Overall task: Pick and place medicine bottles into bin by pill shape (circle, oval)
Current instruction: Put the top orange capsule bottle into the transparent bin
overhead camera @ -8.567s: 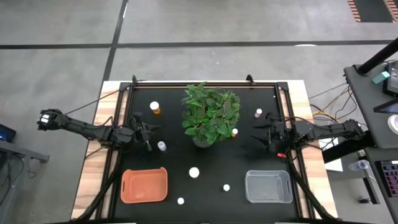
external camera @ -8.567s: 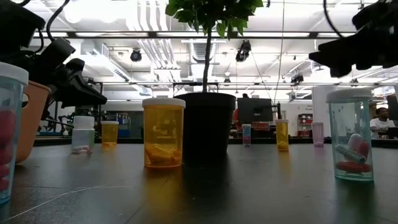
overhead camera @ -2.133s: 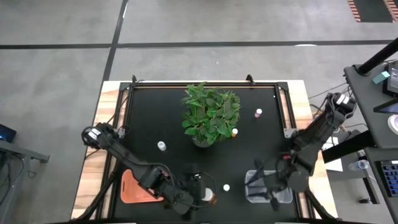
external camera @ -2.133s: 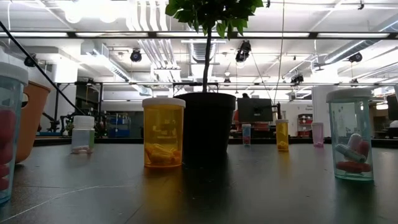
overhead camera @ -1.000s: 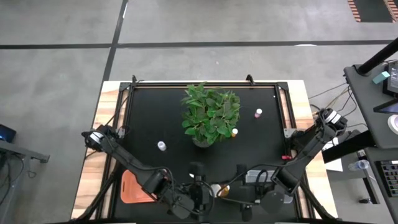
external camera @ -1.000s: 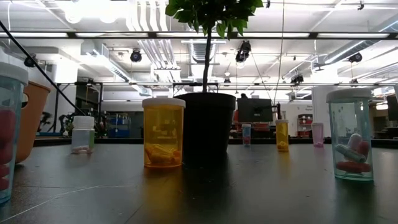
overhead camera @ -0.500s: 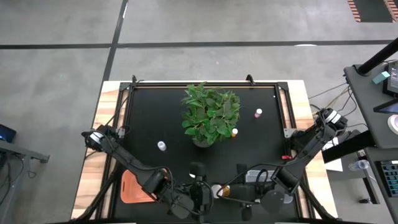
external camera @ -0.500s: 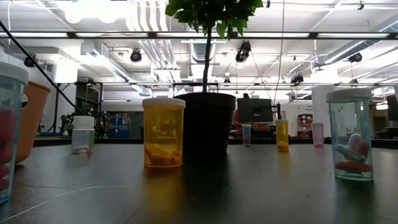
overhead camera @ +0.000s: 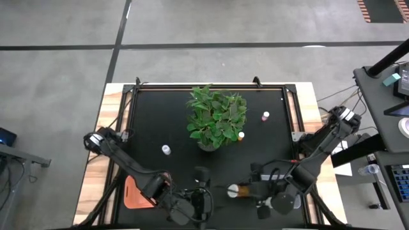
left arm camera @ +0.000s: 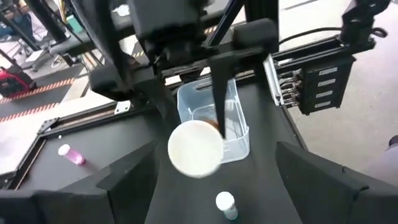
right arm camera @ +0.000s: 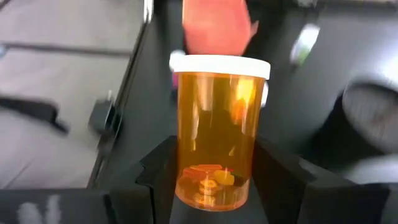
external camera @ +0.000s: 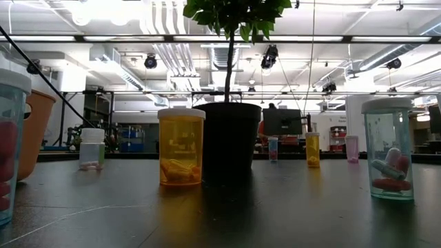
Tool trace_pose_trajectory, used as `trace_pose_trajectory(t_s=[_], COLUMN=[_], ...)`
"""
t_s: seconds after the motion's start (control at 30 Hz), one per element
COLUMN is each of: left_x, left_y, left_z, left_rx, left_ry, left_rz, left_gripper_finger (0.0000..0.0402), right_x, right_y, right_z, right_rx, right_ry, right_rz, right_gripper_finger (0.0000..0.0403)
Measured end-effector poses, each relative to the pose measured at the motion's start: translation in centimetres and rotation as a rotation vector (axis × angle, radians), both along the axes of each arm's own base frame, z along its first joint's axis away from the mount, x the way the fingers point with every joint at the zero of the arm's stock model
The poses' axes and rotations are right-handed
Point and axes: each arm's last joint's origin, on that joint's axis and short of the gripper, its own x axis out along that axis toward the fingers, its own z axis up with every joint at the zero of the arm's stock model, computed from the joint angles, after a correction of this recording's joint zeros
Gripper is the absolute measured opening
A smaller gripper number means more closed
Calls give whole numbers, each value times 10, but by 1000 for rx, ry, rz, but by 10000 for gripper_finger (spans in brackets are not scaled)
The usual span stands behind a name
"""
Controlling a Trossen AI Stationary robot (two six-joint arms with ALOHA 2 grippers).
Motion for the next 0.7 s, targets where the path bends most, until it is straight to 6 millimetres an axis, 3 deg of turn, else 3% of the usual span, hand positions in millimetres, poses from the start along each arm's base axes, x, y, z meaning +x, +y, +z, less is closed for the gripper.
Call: trace_pose_trajectory(t_s=[0.17,0.4,0.7], left_x=[-4,-6,-7], left_y=[0,0,0], left_z=[5,2,1], left_rx=[23,38,43], left_ry=[-5,24,31], left_rz=[-17,-17,-17], left_gripper_finger=[299,299,299], right_x=[-28,-65,-75], right_y=[-9,-11,-21], right_z=[-7,-34,-70], right_rx=[36,-45,-74], right_ry=[251,534,645], right_rz=[-53,-61,-101], right_gripper_finger=[171,171,171])
